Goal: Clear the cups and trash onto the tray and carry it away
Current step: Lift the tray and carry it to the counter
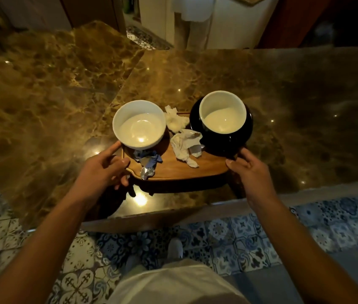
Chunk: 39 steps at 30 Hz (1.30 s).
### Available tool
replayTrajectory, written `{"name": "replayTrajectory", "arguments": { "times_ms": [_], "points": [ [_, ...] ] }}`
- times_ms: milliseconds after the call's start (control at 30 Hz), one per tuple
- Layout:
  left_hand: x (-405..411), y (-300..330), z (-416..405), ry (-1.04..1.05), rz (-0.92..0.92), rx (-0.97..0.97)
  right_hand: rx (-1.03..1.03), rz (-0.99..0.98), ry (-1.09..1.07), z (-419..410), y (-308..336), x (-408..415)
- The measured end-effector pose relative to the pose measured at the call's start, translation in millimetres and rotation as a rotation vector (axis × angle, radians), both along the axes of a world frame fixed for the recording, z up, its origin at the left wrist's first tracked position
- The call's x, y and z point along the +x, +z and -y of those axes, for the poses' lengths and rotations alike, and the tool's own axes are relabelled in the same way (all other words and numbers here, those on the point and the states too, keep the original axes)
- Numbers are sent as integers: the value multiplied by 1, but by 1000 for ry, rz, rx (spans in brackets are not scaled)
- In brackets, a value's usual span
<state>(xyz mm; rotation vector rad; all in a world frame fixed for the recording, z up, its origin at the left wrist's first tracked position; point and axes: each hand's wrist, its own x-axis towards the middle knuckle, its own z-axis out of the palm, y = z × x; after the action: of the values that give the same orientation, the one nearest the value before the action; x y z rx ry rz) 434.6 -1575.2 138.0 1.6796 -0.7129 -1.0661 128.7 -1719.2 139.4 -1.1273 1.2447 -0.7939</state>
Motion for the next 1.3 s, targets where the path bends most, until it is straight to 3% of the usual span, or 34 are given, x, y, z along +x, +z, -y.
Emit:
{"name": "replayTrajectory", "arguments": {
  "times_ms": [733,1300],
  "points": [
    [65,-20,63,-169,-58,157,97,-29,-82,29,-26,55],
    [75,-25,69,-291,27,184,70,-319,-1,35,-22,65]
  ]
}}
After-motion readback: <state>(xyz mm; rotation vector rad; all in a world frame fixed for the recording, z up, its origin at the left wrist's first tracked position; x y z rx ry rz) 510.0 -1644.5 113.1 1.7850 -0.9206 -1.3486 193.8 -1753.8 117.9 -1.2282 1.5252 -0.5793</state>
